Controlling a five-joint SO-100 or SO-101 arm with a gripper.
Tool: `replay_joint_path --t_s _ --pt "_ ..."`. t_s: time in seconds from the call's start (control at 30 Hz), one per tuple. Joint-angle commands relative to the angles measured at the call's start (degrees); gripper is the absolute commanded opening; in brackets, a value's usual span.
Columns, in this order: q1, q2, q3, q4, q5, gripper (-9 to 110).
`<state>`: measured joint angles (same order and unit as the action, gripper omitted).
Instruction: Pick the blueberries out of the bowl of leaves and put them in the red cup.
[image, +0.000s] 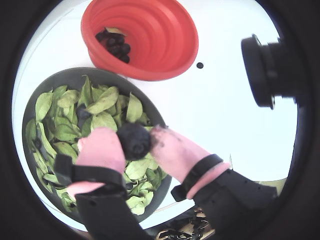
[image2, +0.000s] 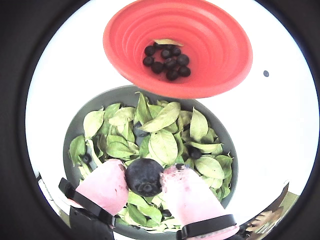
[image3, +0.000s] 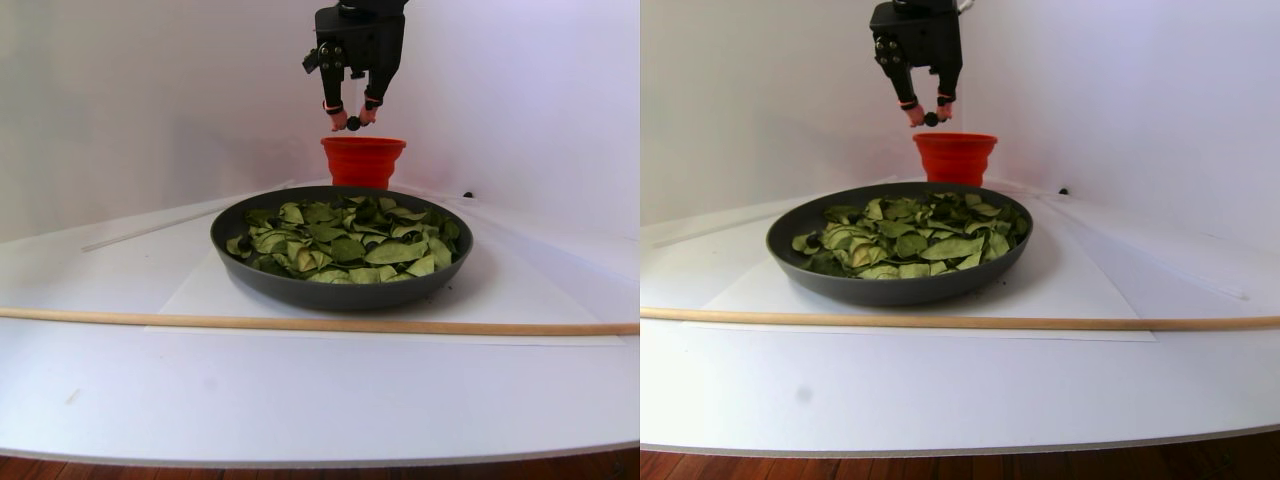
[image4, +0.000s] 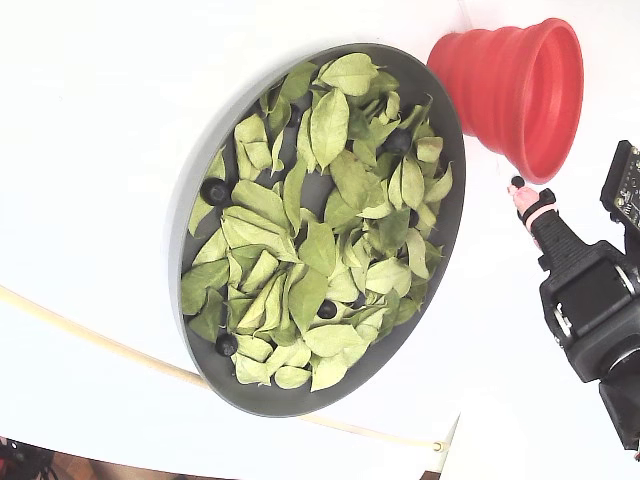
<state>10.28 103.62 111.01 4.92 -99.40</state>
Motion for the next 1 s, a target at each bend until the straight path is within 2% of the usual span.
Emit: replay_joint_path --t_s 0.0,0.97 --pt "1.14 3.96 -5.1 -1.41 0.44 12" --pt "3.16 -9.84 -18.54 -6.86 3.78 12"
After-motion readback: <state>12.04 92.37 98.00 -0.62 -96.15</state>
